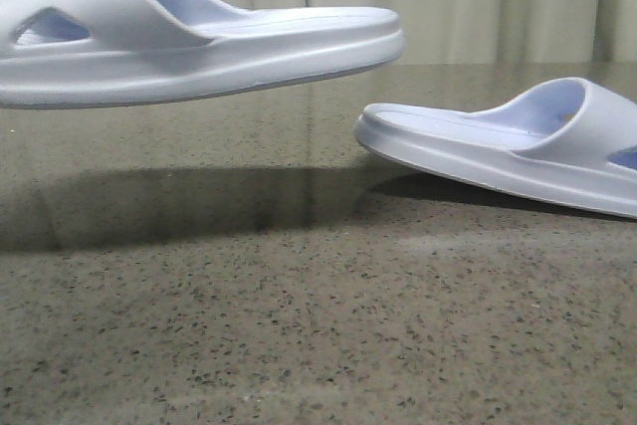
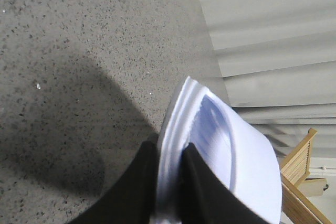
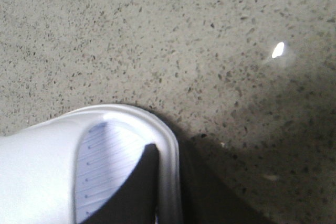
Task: Insert blue slippers together front up
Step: 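Grasp the other slipper's heel with the right gripper and lift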
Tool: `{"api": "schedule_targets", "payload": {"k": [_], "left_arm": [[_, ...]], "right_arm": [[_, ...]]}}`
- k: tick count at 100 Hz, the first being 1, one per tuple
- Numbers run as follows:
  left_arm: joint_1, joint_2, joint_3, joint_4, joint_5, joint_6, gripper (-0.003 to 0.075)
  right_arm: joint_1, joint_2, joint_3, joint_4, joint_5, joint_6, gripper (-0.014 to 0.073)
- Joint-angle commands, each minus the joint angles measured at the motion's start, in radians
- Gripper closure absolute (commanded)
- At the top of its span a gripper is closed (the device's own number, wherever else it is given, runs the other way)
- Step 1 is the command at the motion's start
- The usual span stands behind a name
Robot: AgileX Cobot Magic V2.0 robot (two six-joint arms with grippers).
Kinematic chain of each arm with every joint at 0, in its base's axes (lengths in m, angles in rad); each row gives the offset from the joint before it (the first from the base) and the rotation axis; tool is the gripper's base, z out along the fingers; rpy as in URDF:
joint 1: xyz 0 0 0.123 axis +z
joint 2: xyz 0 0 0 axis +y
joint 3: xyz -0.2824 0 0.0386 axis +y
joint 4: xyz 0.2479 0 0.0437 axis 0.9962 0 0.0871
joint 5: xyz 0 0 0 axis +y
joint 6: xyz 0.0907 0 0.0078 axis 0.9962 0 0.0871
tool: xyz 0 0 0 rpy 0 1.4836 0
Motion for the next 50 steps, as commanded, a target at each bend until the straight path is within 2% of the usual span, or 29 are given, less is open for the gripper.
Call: {"api": "schedule_targets", "payload": {"k": [1, 22, 50], "left_arm": [[0.002, -0.005, -0.025, -0.048, 0.016, 0.003, 0.0704], [0.002, -0.005, -0.025, -0.048, 0.016, 0.003, 0.0704], [0.002, -0.005, -0.025, -0.048, 0.016, 0.003, 0.0704]], "right_arm": [[0.002, 0.002, -0.016, 0.001, -0.038, 0.000, 0.0701], [0.002, -0.039, -0.016, 0.031, -0.111, 0.000, 0.0701], [0.002, -0.218, -0.018, 0.046, -0.289, 0.000, 0.0701]]}}
